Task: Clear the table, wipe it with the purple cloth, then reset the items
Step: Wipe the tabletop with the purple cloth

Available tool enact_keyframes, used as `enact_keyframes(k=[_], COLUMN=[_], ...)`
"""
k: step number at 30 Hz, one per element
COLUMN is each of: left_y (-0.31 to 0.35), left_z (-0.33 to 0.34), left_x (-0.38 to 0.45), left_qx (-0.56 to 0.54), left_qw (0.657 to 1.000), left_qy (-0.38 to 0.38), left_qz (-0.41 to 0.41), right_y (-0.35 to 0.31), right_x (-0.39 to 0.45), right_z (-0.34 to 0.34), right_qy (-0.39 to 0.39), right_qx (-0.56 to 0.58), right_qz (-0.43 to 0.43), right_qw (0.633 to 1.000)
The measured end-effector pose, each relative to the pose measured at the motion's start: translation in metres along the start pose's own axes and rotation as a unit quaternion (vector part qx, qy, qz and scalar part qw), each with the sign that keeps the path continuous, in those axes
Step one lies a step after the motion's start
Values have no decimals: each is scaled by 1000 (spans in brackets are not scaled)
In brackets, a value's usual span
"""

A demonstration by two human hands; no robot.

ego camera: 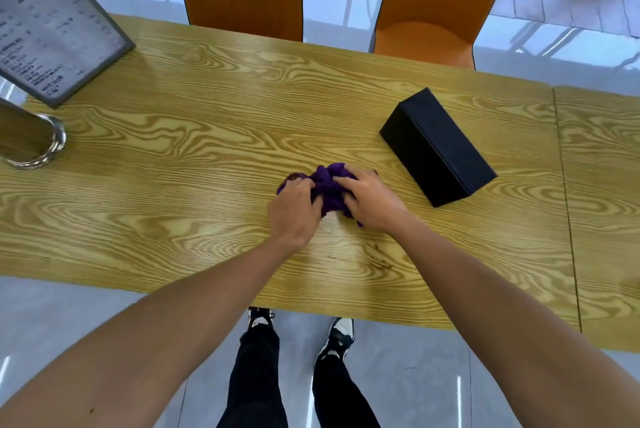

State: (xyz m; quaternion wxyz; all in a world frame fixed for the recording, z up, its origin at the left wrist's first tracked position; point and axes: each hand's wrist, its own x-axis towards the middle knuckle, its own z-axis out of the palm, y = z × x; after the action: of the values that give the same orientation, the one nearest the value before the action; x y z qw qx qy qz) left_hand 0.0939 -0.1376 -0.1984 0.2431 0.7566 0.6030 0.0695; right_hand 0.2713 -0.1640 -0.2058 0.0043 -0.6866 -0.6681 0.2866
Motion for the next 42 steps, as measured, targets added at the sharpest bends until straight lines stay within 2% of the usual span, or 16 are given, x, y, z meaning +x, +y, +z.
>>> enact_keyframes(k=[4,9,25,27,30,33,38,42], left_y=[-18,-8,65,69,68,56,15,-25], left_z=[10,33,78,77,66,46,8,-12], left_x=[16,-3,-109,-114,-109,-95,-55,-21], left_qx=[15,60,-11,-34,-117,-193,-225,-218], left_qw=[999,995,991,992,988,976,964,963], left_qy=[-34,-36,-76,-87,-104,-83,-53,-37], left_qz=[19,69,108,88,10,-57,-133,-152], right_y=[-3,-2,60,62,54,34,-13,-34], right_x=[16,0,-119,-126,-124,-105,-46,6], right_z=[4,5,20,19,12,5,-21,-31], right_qy=[-60,-43,-49,-49,-35,-20,-22,6], right_qx=[-8,-2,2,12,26,57,98,49], right_qz=[38,39,28,34,38,41,40,26], right_qw=[997,998,998,998,998,997,994,998])
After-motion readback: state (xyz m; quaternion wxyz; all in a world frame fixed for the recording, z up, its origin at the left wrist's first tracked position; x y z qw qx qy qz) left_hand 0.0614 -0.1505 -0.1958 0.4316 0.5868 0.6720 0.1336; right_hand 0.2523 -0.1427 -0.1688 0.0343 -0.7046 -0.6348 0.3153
